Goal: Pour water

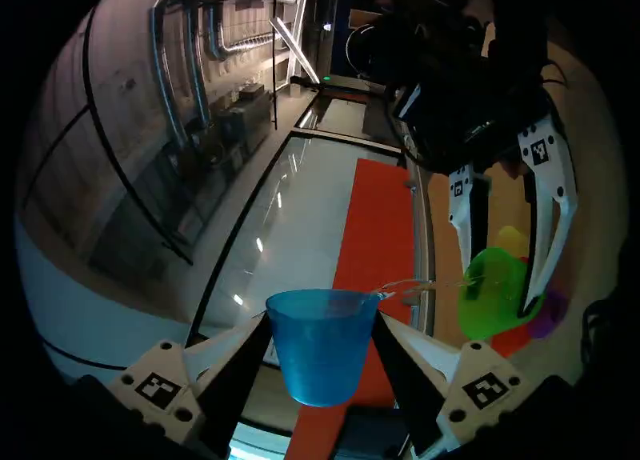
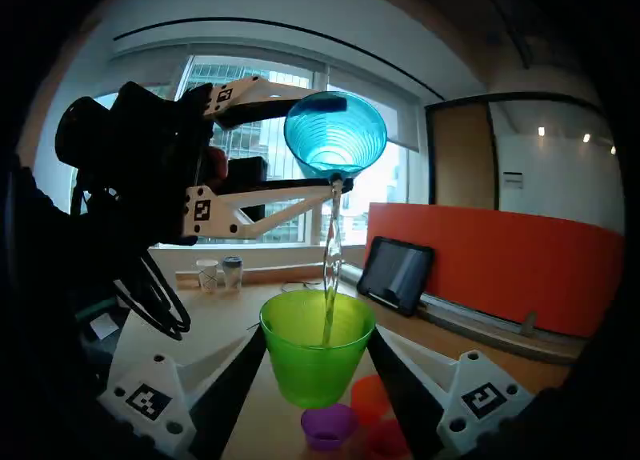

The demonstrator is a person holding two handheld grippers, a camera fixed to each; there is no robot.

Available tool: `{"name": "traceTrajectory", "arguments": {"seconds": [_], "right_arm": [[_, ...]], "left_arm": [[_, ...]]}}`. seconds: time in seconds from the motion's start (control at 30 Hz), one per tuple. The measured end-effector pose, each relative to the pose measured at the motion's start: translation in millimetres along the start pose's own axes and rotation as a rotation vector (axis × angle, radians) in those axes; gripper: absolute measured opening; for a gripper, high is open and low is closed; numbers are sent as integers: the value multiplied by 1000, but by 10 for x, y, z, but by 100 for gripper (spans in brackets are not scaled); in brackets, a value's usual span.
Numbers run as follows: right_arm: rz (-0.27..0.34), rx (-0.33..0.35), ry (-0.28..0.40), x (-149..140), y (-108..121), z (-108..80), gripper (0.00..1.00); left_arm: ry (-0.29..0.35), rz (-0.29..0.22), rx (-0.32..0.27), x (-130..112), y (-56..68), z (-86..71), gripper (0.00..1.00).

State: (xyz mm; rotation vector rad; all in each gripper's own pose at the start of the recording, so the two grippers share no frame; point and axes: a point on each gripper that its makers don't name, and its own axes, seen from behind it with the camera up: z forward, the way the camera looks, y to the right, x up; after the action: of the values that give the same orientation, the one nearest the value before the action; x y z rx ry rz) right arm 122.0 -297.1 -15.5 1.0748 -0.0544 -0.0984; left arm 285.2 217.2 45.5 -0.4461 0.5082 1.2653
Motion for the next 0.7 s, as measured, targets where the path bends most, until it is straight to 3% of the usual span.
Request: {"name": "traceTrajectory", "arguments": {"seconds": [0.7], "right_arm": [[-6, 2, 3, 14, 6, 4, 90]], "left_arm": [[9, 109, 12, -2, 18, 30, 86]]}}
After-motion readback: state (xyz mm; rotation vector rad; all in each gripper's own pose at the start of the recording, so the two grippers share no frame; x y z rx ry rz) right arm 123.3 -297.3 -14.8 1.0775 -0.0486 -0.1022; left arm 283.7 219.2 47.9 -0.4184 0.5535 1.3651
